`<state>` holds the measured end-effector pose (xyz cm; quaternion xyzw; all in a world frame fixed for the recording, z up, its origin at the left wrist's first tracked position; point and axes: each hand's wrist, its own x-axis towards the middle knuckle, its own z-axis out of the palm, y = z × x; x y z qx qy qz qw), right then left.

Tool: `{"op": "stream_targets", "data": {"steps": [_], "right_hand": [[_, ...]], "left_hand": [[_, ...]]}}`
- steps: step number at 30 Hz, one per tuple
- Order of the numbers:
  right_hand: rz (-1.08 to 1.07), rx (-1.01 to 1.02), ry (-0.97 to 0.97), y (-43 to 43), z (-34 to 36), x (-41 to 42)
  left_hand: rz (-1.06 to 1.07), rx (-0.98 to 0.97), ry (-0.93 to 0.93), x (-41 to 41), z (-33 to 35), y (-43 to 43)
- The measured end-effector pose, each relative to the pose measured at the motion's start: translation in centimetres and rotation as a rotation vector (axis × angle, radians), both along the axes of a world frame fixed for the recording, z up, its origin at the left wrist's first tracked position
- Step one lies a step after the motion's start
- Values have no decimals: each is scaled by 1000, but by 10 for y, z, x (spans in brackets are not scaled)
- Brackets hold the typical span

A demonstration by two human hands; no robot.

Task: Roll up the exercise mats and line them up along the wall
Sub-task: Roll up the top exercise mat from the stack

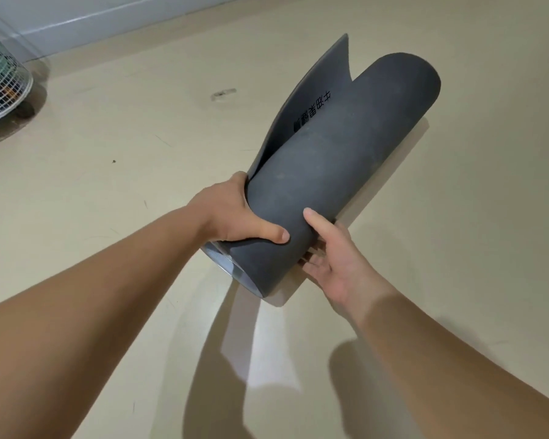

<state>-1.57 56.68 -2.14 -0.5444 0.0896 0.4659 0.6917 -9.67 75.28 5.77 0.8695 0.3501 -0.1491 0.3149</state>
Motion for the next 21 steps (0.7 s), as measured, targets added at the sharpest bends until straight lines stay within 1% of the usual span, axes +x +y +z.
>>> {"op": "stream_targets", "data": {"steps": [2, 3, 5, 7, 9, 10, 12, 14, 16, 18, 21], "right_hand": [[-15, -47, -78, -9, 12, -9], [-24, -62, -112, -19, 16, -14], [-103, -147, -188, -43, 26, -23], [-128, -296, -391, -65, 40, -29], [5, -459, -630, -77, 49, -24], [99, -508, -737, -80, 50, -16], [284, -513, -896, -78, 50, 3], [428, -496, -949, -68, 53, 19], [494, -557, -991, -55, 56, 24], [546, -659, -1089, -36, 58, 23], [631, -741, -1197, -1, 61, 22]], "left_hand": [[26, -120, -74, -4, -2, -3], [46, -220, -106, -8, -4, -3], [52, -440, -101, -22, -11, -3], [47, -636, -47, -38, -26, -7], [56, -725, 0, -52, -41, -15], [54, -729, -5, -56, -46, -17], [35, -668, -33, -59, -46, -13], [42, -549, -41, -59, -34, -4], [38, -373, -55, -59, -11, -1], [-41, -253, -99, -60, 11, -16], [-153, -130, -6, -60, 14, -55]]}}
